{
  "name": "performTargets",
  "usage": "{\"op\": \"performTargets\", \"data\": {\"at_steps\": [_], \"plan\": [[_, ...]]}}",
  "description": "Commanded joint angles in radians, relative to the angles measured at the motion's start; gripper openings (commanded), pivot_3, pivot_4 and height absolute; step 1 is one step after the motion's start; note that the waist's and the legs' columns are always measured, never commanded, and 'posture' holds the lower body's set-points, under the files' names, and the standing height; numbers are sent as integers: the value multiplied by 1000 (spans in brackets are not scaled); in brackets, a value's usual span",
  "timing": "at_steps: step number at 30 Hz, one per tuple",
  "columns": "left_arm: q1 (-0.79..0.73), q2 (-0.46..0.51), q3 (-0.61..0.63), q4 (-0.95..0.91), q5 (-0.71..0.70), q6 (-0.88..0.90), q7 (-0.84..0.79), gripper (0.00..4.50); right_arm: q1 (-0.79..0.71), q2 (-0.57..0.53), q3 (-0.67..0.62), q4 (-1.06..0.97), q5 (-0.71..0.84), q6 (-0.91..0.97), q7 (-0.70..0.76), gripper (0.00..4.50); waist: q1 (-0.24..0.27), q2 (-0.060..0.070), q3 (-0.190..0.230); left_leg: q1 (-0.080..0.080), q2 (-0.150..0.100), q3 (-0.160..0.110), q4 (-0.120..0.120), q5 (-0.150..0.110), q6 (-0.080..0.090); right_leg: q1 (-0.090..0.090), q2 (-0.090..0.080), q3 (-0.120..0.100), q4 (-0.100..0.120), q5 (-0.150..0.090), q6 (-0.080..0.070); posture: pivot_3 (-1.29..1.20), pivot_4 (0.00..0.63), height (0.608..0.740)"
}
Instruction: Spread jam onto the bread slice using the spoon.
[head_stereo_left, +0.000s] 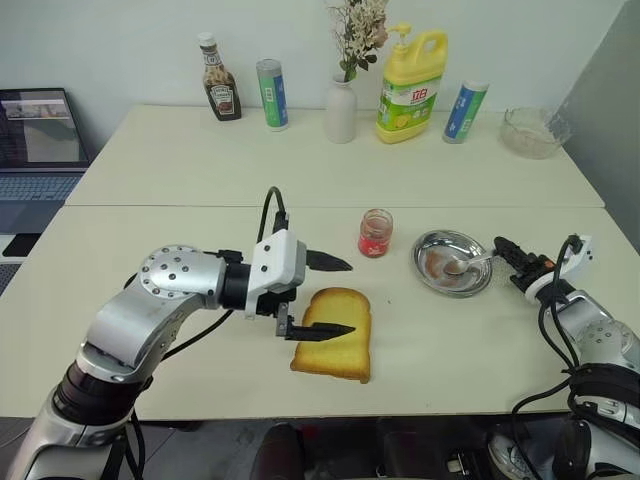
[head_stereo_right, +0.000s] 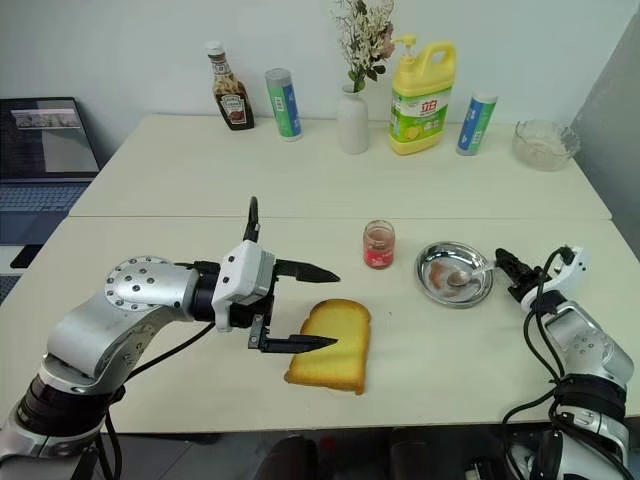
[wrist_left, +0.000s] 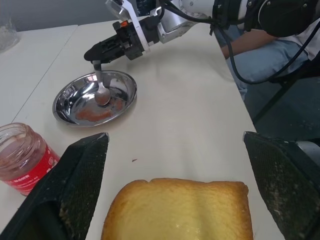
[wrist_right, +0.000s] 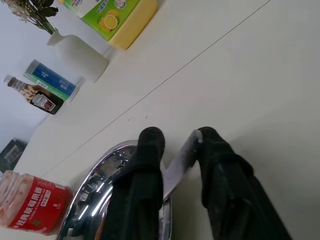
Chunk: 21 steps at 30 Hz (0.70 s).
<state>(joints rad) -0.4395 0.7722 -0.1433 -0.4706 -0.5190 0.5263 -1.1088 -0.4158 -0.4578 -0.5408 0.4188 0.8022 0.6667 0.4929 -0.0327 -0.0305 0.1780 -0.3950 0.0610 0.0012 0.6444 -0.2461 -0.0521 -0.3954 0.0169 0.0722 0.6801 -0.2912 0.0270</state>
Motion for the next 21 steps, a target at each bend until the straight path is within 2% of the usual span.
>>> {"op": "performTargets", "data": {"at_steps": [1, 5, 11, 17, 21], "plan": [[1, 8, 20, 0, 11, -25, -2, 4500, -27, -7, -40, -29, 41, 10, 6, 24, 0, 0, 0, 0, 0, 0, 0, 0, 0, 0, 0, 0, 0, 0, 0, 0, 150, 740], [8, 4, 25, 13, 17, -26, 5, 4500, -28, -8, -56, -44, 66, 23, -5, 24, 0, 1, 0, 0, 0, 0, 0, 0, 0, 0, 0, 0, 0, 0, 0, 0, 150, 740], [22, -9, 42, 38, 23, -18, 43, 4500, 0, 2, -70, -180, 122, 64, -35, 24, 0, 1, 0, -2, 0, 0, 0, 0, 0, -2, 0, 0, 0, 0, 0, 0, 150, 740], [47, -25, 105, 37, 21, 25, 144, 4500, 70, -36, -74, -481, 187, 119, -85, 24, 1, 2, 0, -7, 0, 0, 0, 0, 0, -8, 0, 0, 2, 1, -1, 0, 150, 740], [70, -28, 132, 18, 21, 45, 196, 4500, 64, -48, -82, -601, 248, 140, -141, 24, 0, 2, 0, -7, 0, 0, 0, 0, 0, -8, 0, 0, 2, 1, 0, 0, 150, 740]]}}
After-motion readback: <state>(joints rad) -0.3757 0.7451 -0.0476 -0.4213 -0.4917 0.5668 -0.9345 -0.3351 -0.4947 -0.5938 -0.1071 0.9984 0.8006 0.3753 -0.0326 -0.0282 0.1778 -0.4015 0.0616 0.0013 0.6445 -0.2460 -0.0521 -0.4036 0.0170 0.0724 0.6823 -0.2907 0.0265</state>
